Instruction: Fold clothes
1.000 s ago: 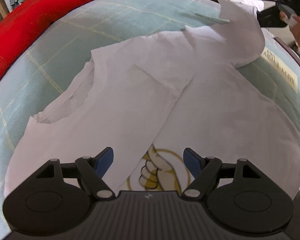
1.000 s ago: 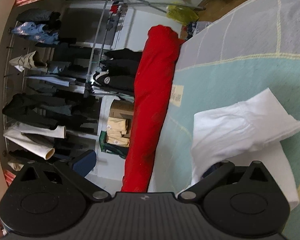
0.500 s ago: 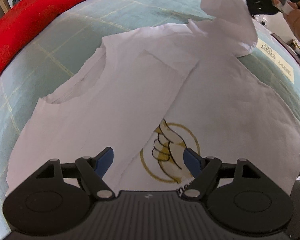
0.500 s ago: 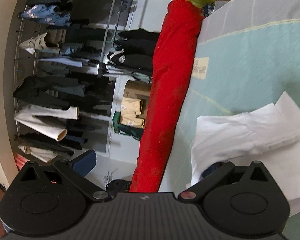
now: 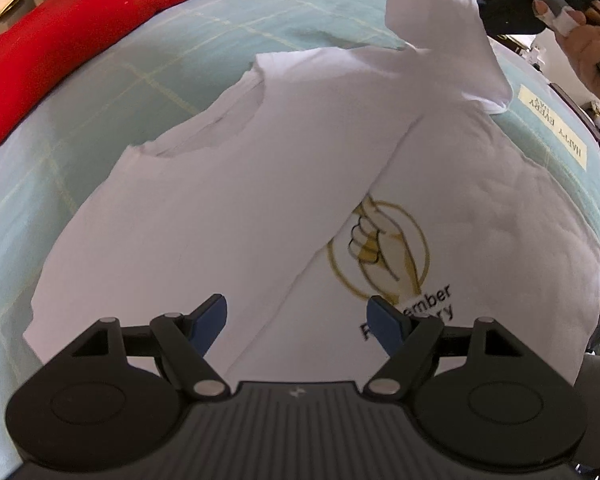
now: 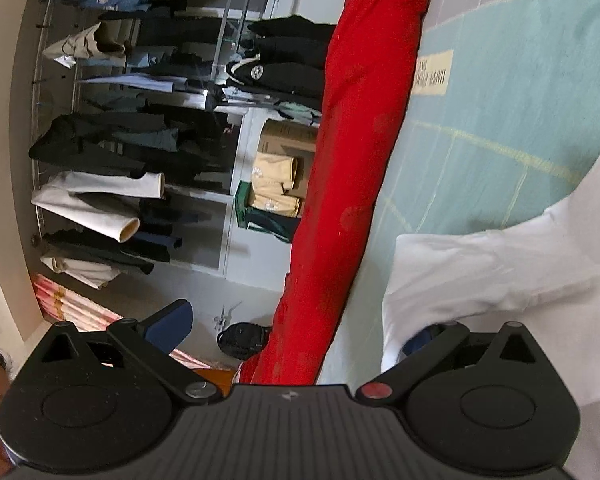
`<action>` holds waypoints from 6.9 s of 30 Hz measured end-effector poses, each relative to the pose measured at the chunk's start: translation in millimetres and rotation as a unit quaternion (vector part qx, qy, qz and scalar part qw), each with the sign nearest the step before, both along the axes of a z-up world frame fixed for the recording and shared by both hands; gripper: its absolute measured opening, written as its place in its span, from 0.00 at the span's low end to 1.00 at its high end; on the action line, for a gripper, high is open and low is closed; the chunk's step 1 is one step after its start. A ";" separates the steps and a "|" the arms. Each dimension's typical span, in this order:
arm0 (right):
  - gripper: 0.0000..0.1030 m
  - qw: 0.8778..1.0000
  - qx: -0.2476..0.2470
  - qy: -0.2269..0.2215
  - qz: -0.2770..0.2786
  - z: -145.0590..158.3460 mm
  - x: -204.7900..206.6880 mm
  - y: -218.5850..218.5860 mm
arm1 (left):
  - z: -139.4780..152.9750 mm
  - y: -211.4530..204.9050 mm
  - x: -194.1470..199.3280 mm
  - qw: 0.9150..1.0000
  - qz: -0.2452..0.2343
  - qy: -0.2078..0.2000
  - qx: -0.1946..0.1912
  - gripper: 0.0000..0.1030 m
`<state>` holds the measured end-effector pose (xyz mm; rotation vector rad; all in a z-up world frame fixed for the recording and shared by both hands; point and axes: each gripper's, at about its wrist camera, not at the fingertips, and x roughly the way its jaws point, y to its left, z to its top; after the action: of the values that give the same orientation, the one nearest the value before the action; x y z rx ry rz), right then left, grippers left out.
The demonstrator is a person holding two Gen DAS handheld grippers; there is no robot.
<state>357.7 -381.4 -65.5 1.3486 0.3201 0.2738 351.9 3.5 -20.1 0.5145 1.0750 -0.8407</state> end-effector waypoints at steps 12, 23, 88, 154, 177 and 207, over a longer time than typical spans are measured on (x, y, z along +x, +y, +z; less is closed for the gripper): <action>1.00 0.998 -0.043 0.005 0.038 10.6 20.8 44.1 | -1.0 34.4 1.7 1.000 0.020 0.007 -0.012 0.76; 1.00 0.981 -0.172 0.019 0.090 32.2 37.2 95.4 | -5.0 52.2 4.5 1.000 0.026 0.012 -0.012 0.76; 1.00 0.856 -0.451 0.092 0.233 52.6 58.4 173.6 | 8.1 46.8 20.1 0.999 -0.046 -0.012 0.005 0.76; 1.00 0.767 -0.553 0.098 0.311 51.1 83.2 244.8 | 6.2 57.5 15.7 0.999 -0.038 -0.014 0.009 0.76; 1.00 0.752 -0.561 0.091 0.335 41.7 89.8 272.9 | 2.7 71.8 14.6 1.000 -0.028 -0.009 0.007 0.76; 1.00 0.713 -0.576 0.159 0.366 10.5 92.0 275.4 | 1.0 66.7 14.0 1.000 -0.026 -0.004 0.008 0.76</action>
<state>449.7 -105.9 -55.0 -0.0630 1.1146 0.3928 365.9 70.2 -19.1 0.5611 1.0658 -0.8759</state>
